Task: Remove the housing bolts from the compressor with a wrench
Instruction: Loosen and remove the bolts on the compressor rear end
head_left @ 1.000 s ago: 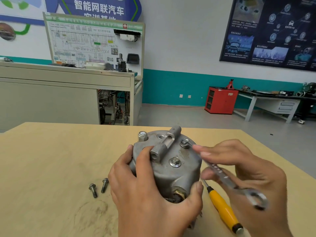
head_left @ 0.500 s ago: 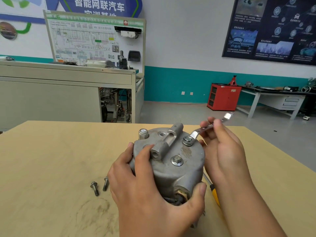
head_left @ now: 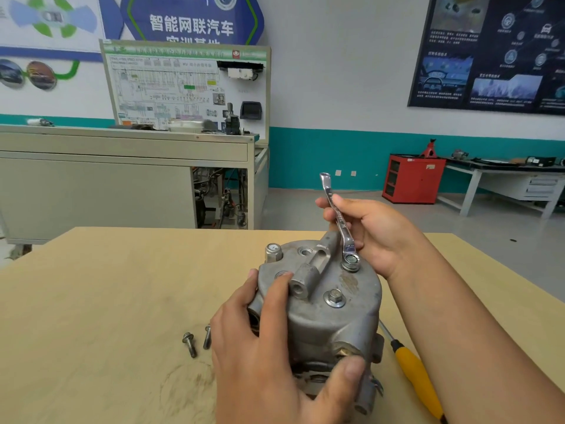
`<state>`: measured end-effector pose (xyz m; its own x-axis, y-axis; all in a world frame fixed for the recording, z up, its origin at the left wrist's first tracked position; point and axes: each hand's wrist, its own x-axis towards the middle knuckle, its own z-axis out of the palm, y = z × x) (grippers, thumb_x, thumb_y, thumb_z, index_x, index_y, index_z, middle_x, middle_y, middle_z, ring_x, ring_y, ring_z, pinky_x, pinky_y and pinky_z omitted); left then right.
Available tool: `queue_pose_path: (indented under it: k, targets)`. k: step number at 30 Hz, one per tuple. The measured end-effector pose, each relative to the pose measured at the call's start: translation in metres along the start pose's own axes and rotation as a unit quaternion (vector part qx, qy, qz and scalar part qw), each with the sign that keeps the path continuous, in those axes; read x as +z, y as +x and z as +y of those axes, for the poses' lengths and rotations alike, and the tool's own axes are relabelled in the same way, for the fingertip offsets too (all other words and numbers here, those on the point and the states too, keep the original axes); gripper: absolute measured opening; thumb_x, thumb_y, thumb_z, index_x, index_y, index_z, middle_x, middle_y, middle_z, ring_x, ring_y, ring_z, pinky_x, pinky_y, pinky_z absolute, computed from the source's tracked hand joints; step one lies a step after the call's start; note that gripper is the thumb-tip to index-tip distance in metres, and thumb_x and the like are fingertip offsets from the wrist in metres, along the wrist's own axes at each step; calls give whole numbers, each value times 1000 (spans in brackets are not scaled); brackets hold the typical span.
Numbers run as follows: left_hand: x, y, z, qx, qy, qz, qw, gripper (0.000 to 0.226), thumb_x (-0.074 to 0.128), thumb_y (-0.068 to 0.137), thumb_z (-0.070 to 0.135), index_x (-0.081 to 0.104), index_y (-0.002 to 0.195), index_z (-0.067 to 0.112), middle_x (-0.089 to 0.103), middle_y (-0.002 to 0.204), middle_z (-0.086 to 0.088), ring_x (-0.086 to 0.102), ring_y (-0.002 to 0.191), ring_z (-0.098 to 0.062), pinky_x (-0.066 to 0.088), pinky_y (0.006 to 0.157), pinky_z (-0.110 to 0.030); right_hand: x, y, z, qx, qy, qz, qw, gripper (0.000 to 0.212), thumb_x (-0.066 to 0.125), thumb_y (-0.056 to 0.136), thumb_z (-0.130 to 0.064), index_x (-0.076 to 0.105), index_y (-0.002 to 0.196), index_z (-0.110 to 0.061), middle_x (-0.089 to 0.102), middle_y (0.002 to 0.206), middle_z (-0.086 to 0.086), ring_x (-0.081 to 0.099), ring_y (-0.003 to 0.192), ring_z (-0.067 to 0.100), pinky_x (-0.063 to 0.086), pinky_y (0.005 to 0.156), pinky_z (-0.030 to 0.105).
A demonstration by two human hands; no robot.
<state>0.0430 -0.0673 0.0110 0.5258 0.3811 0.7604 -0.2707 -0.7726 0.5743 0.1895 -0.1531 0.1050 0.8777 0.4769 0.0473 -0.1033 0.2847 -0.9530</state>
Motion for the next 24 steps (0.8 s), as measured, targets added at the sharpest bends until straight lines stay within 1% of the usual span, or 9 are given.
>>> queue_pose_path:
  k: [2, 4, 8, 12, 15, 17, 19, 21, 24]
  targets:
    - [-2, -3, 1, 11, 16, 3, 1000, 78, 37, 74, 80, 60, 122, 24, 54, 123, -14, 41, 110, -22, 37, 85, -40, -2, 0, 0, 8, 49, 20, 999, 24, 41, 99, -13, 58, 85, -4, 58, 50, -4, 36, 33, 1, 22, 29, 12]
    - [-3, -8, 4, 23, 52, 2, 998, 72, 49, 65, 67, 63, 122, 25, 56, 122, -14, 44, 107, -25, 39, 84, -41, -4, 2, 0, 21, 102, 37, 994, 24, 40, 100, -13, 56, 84, -5, 58, 50, -4, 35, 32, 1, 23, 28, 12]
    - [-3, -13, 12, 24, 106, -1, 994, 74, 51, 60, 64, 66, 119, 21, 60, 114, -20, 59, 94, -43, 44, 82, -48, -8, 6, 0, 50, 188, 46, 980, 21, 39, 100, -13, 52, 85, -6, 59, 51, -1, 33, 29, 2, 27, 29, 12]
    - [-1, -12, 13, 10, 134, 3, 991, 74, 50, 58, 67, 70, 113, 23, 63, 109, -19, 64, 90, -43, 46, 77, -55, -7, 10, -4, 23, 238, 83, 968, 23, 37, 102, -10, 49, 82, -7, 58, 55, 3, 37, 28, 2, 27, 30, 11]
    - [-1, -11, 10, 11, 116, 13, 993, 73, 51, 55, 73, 65, 115, 35, 60, 112, -13, 64, 91, -38, 48, 76, -56, -4, -7, -7, -98, 249, 131, 955, 24, 44, 100, -12, 51, 77, -6, 62, 62, 8, 48, 35, 3, 39, 38, 10]
    - [0, -11, 10, -1, 91, 31, 995, 73, 51, 53, 77, 58, 116, 41, 48, 113, -4, 62, 91, -37, 47, 79, -49, -3, -31, -2, -210, 210, 147, 944, 17, 49, 96, -14, 53, 82, -7, 67, 63, 8, 60, 47, 7, 48, 47, 13]
    - [3, -11, 11, -9, 74, 53, 996, 70, 52, 52, 79, 65, 110, 43, 38, 108, 1, 59, 87, -39, 39, 82, -42, -4, -58, 10, -323, 127, 158, 924, 10, 53, 91, -19, 55, 84, -12, 71, 70, 7, 67, 58, 14, 53, 55, 19]
    - [6, -10, 12, 0, 74, 68, 995, 70, 53, 51, 79, 70, 106, 39, 36, 105, 3, 58, 83, -38, 38, 81, -42, -2, -80, 23, -416, 7, 183, 891, 6, 57, 86, -25, 59, 83, -22, 72, 80, 8, 69, 63, 20, 56, 59, 23]
    - [8, -11, 15, 16, 72, 85, 994, 65, 56, 50, 77, 68, 105, 43, 35, 102, 3, 57, 80, -36, 40, 82, -42, -4, -96, 40, -493, -139, 195, 837, 8, 59, 88, -30, 61, 80, -31, 72, 87, -1, 71, 70, 18, 57, 63, 26]
